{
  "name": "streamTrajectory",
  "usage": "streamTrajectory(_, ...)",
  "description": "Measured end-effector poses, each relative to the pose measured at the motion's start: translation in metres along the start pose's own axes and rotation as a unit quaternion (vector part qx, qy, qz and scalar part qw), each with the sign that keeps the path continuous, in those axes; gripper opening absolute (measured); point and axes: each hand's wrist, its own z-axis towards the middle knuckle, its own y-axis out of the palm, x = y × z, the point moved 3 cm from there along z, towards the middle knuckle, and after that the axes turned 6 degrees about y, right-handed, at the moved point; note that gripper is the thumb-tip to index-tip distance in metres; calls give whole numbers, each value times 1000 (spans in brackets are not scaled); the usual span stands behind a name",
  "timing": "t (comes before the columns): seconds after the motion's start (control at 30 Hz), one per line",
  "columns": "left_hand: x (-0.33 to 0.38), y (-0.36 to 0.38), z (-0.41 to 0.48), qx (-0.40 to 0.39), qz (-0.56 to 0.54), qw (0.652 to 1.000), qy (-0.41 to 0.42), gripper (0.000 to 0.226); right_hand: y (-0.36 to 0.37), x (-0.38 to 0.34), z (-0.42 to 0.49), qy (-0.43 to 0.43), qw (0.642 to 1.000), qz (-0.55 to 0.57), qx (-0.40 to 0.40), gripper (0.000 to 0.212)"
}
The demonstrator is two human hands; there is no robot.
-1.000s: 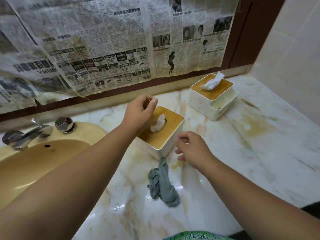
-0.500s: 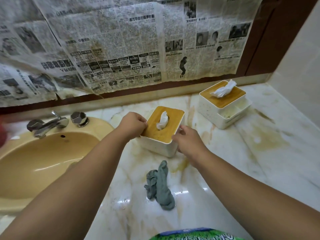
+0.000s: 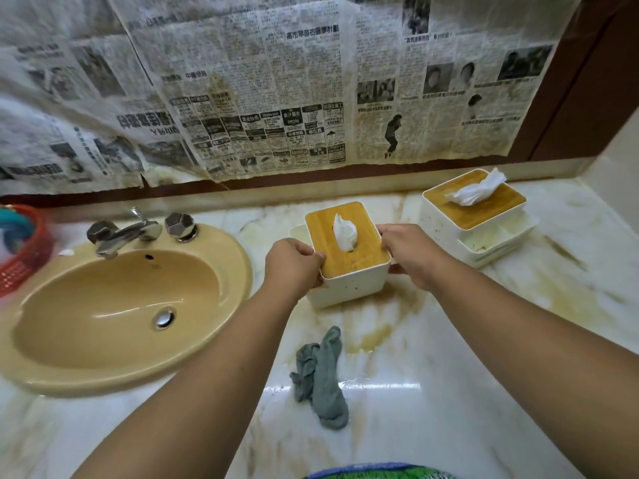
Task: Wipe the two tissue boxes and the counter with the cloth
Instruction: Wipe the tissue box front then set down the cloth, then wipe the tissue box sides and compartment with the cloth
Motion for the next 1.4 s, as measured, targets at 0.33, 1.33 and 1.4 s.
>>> streamTrajectory(0.33, -7, 3, -5, 26, -15, 999, -18, 20, 0, -3, 22, -2, 998, -23, -60, 45)
streamTrajectory(1.33, 18, -12, 13, -245, 433, 840, 217, 92, 117, 100, -99, -291, 790, -530, -102, 74)
streamTrajectory(1.4, 19, -13, 16, -236, 451, 829, 230, 91, 129, 105, -99, -307, 765, -560, -84, 71)
